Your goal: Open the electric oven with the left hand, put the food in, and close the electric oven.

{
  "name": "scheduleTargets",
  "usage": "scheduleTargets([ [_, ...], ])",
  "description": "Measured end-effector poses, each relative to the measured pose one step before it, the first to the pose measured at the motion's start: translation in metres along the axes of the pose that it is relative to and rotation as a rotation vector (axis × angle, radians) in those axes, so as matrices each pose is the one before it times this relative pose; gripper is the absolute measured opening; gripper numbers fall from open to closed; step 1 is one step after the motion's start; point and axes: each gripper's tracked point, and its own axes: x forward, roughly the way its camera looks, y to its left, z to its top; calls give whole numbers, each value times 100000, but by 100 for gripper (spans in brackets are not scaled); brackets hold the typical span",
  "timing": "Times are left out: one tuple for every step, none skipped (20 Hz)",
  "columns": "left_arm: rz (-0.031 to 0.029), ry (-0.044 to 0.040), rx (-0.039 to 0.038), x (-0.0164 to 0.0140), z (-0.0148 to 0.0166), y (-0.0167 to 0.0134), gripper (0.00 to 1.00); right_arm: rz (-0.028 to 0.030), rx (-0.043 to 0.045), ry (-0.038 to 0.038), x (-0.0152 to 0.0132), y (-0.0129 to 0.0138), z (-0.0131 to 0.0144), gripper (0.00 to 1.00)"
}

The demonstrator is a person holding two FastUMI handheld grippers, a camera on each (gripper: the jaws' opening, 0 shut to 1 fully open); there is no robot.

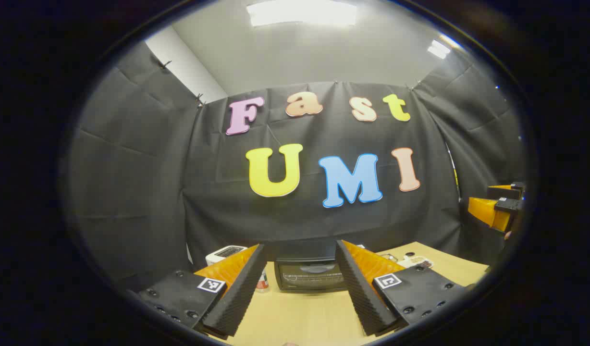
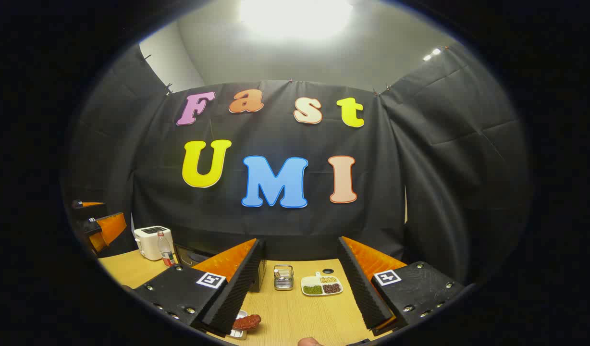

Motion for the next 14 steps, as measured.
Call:
scheduleTargets([
  [-44,-7,-12,-30,94,-75,90,-95,41,-242,50,-23,160,96],
  [36,-154,53,-52,58,62,90,-112,-44,-80,0,-80,-109,96],
  [0,-353,66,-69,149,-60,90,-59,47,351,7,-121,-90,96],
  [104,-166,43,-69,-12,3,90,253,265,374,-14,-3,-148,96],
  [285,-261,-74,-107,87,92,90,54,253,175,-6,-32,-57,96],
  [208,-48,-209,-99,-9,55,100,-144,2,43,45,-153,-14,96],
  [32,147,-272,13,-2,-22,100,105,-21,27,76,-53,34,96],
  [141,223,-133,-62,-151,-9,100,62,-27,27,25,-8,-56,96],
  [27,210,137,-40,-54,40,100,236,-4,-322,63,33,99,96],
  [129,-28,292,-6,-53,59,100,240,-276,-283,21,39,25,96],
  [76,11,389,53,12,-9,100,344,-209,-381,19,23,72,96],
  [175,228,351,12,-4,0,100,425,-271,-323,-52,95,-26,96],
  [113,90,150,-85,6,-20,100,216,-168,-246,26,-26,61,96],
  [111,150,77,26,-76,-83,100,394,-116,-217,66,-13,-96,96],
])
